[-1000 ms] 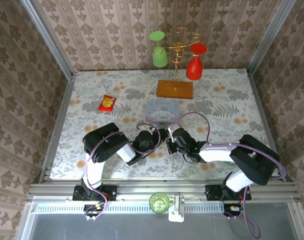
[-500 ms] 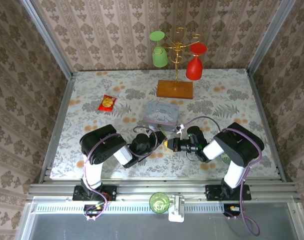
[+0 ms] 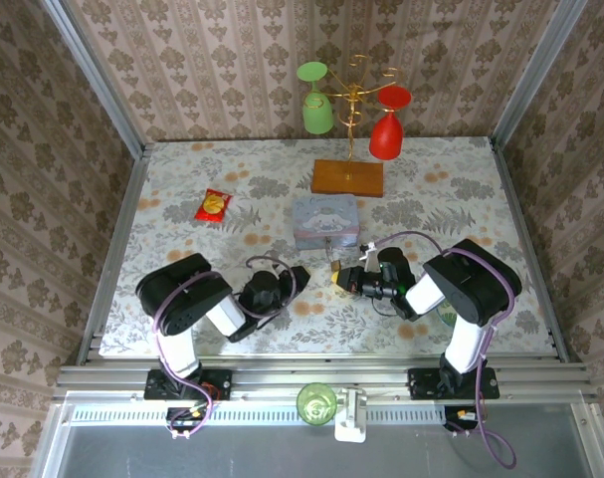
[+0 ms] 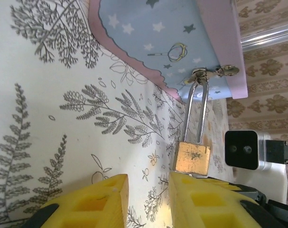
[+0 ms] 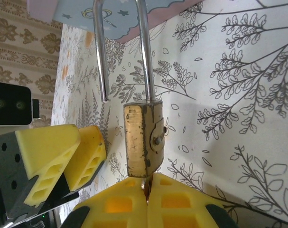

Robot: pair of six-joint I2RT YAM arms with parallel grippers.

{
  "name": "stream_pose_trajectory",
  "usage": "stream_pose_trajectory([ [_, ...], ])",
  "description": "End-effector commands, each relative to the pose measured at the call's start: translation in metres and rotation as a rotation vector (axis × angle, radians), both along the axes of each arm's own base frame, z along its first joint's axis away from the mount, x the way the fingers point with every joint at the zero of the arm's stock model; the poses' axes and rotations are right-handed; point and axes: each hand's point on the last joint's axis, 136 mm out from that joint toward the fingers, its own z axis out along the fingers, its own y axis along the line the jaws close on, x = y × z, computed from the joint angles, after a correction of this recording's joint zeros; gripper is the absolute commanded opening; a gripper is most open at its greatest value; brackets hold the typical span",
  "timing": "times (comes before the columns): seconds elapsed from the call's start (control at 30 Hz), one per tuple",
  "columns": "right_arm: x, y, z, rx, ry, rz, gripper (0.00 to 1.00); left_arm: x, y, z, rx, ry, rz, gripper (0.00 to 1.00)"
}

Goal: Unlock the padlock with the key

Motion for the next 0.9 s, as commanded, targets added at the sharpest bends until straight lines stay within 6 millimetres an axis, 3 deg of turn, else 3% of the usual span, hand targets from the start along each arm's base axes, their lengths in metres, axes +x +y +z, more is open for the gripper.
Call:
stream_pose_trajectory([
  [0.0,0.0,-0.015,-0.03,-0.064,0.148,-0.074,0.18,0.001,-0.009,0.004,0.185,-0.07,-0.077,0.32],
  [0.17,-0.008,-0.022,-0.033,-0.122,0.211,-0.074,0.43,0.005,-0.027,0.041,0.615,-0.266,-0.195,0.46],
  [0.23,-0.01,-0.039,-0.027,-0.196,0.19,-0.133,0.46,0.011,-0.037,0.056,0.646,-0.307,-0.215,0.46],
  [0.33,-0.009,-0.063,-0.01,-0.317,0.144,-0.192,0.48,0.014,-0.049,0.062,0.676,-0.316,-0.248,0.46],
  [0.4,-0.005,-0.068,0.002,-0.34,0.123,-0.193,0.49,0.011,-0.062,0.066,0.689,-0.345,-0.282,0.47],
  [0.5,-0.001,-0.066,0.005,-0.318,0.162,-0.146,0.42,0.014,-0.08,0.058,0.706,-0.338,-0.335,0.47],
  [0.63,0.009,-0.096,0.022,-0.308,0.099,-0.26,0.44,0.021,-0.078,0.035,0.769,-0.28,-0.32,0.39],
  [0.87,0.013,-0.115,0.048,-0.335,0.013,-0.31,0.45,0.017,-0.092,0.003,0.844,-0.216,-0.379,0.5],
])
